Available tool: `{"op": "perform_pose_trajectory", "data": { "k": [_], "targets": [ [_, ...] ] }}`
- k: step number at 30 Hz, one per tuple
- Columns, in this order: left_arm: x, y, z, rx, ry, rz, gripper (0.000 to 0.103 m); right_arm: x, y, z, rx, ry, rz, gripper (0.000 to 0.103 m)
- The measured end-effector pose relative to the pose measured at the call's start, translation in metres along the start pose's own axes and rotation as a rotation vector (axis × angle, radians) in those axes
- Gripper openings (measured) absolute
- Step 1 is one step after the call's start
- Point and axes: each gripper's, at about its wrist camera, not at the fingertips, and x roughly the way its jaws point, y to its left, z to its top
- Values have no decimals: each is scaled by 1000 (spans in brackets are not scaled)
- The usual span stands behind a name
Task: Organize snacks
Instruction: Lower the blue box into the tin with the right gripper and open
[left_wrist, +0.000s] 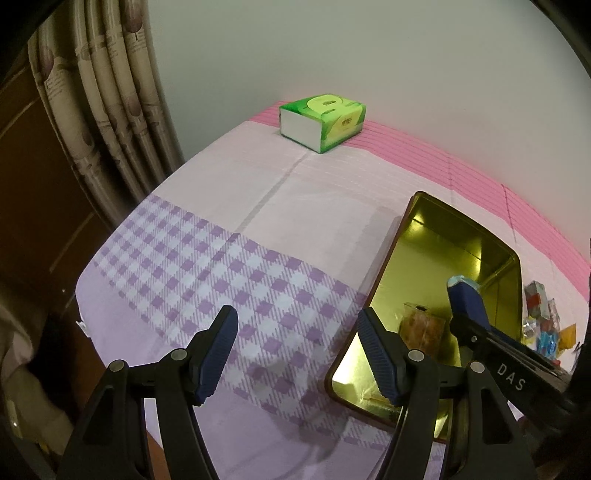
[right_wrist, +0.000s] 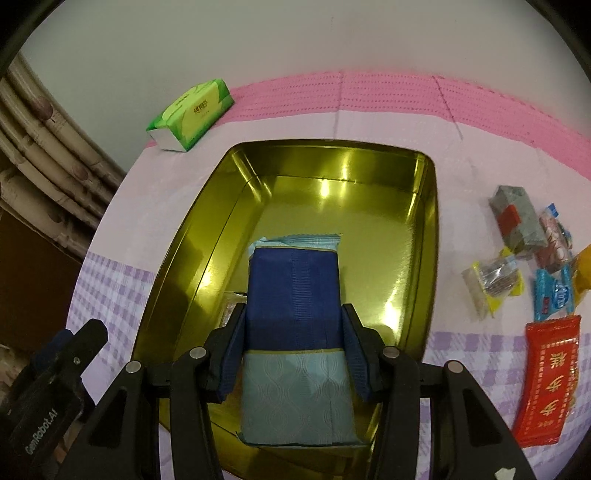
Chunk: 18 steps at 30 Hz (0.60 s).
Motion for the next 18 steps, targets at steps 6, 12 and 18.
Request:
{"op": "perform_pose_trajectory", "data": {
  "k": [6,12,18],
  "targets": [
    [1,0,-1,3,6,-4,68,6,5,-5,-31,10,-36,46],
    [4,0,-1,-1,20,-12,68,4,5,-9,-109,-4,-152,46],
    [6,-2,-2,6,26,-18,68,5,-4,-12,-141,-5,-235,46]
  ]
}}
